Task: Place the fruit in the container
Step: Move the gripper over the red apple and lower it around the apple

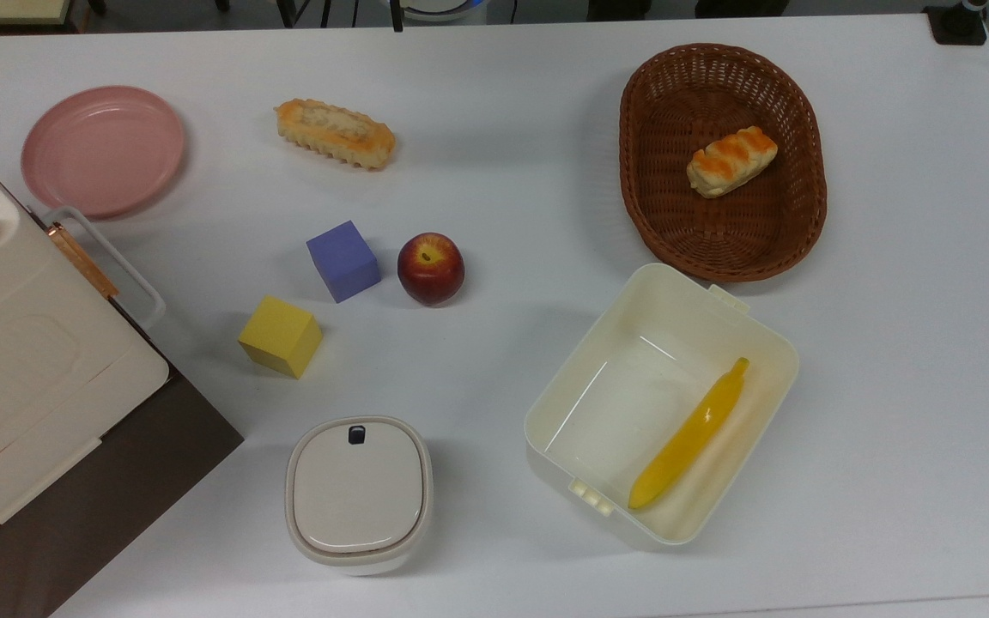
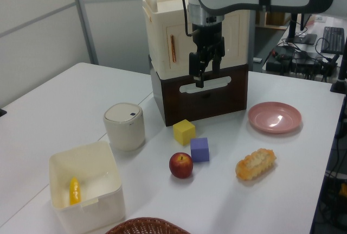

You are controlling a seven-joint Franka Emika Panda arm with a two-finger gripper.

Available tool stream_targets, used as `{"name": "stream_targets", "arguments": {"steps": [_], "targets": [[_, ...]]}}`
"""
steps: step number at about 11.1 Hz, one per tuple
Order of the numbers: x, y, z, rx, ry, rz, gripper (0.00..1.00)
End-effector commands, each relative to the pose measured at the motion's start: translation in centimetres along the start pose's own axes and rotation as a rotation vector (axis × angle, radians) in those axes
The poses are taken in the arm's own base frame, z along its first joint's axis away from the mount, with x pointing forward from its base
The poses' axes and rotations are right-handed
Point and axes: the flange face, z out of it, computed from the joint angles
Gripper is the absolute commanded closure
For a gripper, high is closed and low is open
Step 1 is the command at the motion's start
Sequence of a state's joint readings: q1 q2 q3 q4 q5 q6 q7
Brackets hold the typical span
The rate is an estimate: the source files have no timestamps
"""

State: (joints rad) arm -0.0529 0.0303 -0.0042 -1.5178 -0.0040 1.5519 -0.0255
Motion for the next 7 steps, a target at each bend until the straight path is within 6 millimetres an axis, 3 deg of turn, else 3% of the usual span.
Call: {"name": "stream_targets", "arguments": {"steps": [1,3,4,7], "targets": [[0.5,-0.1,1.1,-0.002,-0.016,-0.022,0.00],[1.0,-0.2,1.1,0.003,0.022,-0.024,0.00],[1.5,-0.5,2.2,0.006,0.004,-0.030,0.00],[4.4,-3.4,7.6,0.006,-0.031,-0.077,0.00]]}}
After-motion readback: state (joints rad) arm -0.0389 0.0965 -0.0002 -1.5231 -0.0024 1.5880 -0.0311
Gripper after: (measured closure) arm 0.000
